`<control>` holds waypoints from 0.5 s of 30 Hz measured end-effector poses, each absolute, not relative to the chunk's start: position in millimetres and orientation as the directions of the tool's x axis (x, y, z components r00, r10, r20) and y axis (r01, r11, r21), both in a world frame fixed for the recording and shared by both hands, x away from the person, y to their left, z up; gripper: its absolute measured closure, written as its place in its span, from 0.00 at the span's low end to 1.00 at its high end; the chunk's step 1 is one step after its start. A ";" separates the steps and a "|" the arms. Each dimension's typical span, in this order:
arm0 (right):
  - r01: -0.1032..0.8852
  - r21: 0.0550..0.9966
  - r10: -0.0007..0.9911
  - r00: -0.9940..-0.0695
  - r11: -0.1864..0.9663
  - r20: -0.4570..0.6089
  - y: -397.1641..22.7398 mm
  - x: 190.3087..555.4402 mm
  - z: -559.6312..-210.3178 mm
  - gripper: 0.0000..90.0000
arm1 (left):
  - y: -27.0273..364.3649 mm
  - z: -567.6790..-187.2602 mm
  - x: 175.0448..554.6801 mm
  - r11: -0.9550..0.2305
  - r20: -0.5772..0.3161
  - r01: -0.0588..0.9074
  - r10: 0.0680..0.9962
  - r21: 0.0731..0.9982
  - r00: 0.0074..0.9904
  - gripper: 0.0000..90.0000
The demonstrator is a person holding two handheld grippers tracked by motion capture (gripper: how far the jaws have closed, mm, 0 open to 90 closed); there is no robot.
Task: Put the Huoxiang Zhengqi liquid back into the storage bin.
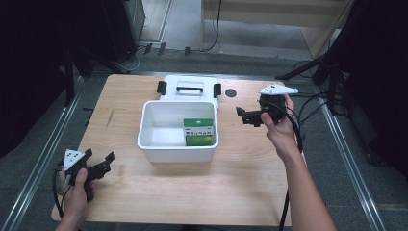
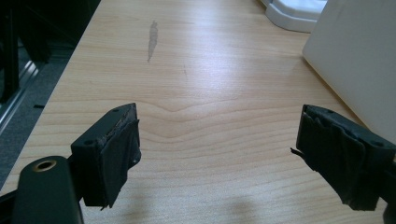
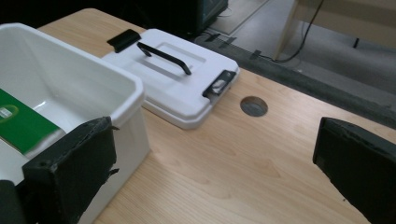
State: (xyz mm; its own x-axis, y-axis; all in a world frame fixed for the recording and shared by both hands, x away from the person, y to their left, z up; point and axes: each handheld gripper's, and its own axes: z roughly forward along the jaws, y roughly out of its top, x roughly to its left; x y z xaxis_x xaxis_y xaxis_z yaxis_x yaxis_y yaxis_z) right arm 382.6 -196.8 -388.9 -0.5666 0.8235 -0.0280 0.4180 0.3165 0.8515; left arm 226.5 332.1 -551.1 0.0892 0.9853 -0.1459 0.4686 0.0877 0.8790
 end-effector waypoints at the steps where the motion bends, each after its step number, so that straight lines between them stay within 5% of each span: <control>1: 0.422 0.851 0.831 -0.556 0.311 -0.027 -199.6 380.5 -391.8 0.00 | 332.1 -551.1 226.5 0.087 -0.145 0.468 0.986 0.879 0.088 0.16; 15: 0.450 0.863 0.885 -0.466 0.231 0.006 -233.6 346.4 -440.7 0.00 | 332.0 -551.1 226.4 0.089 -0.145 0.469 0.986 0.879 0.085 0.16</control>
